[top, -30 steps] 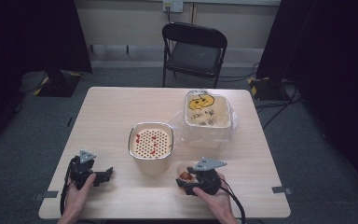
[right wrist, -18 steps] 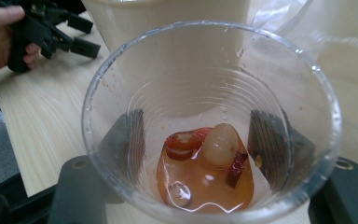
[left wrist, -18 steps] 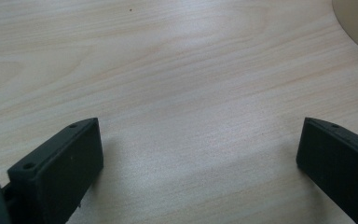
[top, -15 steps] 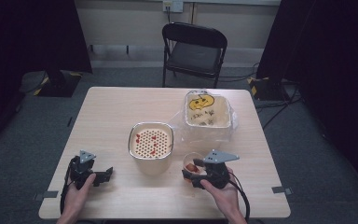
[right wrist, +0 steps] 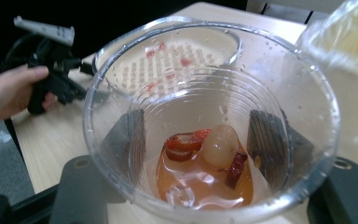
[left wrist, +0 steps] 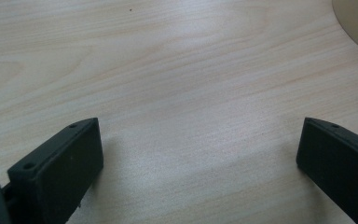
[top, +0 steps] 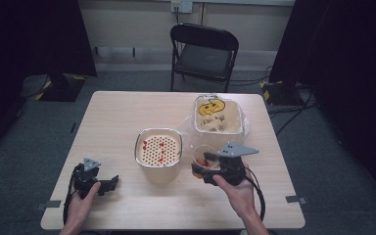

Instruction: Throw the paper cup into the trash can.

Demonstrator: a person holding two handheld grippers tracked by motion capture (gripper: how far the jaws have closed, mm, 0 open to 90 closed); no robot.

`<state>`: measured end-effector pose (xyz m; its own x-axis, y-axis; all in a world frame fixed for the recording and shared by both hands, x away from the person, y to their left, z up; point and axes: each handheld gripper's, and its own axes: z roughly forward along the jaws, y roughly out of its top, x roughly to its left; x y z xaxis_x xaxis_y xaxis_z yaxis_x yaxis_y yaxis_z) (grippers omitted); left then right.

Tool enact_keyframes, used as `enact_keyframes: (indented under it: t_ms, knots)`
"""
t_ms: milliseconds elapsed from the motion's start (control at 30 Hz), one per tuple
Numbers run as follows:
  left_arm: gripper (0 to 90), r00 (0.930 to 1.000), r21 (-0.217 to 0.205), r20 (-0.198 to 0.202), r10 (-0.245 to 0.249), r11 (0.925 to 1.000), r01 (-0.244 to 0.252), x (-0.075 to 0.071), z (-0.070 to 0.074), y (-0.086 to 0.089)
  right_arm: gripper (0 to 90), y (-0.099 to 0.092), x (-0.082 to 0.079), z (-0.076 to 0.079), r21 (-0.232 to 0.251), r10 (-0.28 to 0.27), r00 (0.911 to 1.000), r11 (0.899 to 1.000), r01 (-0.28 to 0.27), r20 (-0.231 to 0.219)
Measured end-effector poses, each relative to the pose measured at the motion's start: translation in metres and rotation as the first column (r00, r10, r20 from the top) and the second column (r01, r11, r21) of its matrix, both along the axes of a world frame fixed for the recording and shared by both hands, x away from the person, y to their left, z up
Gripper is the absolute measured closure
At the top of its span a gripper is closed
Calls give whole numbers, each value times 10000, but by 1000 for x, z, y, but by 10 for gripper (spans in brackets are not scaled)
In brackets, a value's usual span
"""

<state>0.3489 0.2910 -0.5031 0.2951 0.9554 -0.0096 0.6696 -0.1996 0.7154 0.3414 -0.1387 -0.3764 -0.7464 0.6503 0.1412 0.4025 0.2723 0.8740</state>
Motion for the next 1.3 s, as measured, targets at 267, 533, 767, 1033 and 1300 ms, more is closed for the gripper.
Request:
enact_keyframes:
  t_ms: [267,533,767,1033,1300]
  knots:
    - [0,10000,-8,-4,-2,10000,2,0,0,0,378,8,10,28,262,-38,9993,9997,28,384]
    - [0,10000,5,-2,-2,10000,2,0,0,0,383,26,36,52,619,-183,9955,9980,126,925]
    - [0,10000,1,1,2,10000,-2,0,0,0,386,39,58,56,488,-383,9922,9983,327,1184]
    - [0,10000,2,0,1,10000,-1,0,0,0,396,58,94,59,309,-694,9847,9974,653,1598]
    - [0,10000,5,-2,0,10000,0,0,0,0,409,68,109,60,167,-997,9671,9950,985,2341]
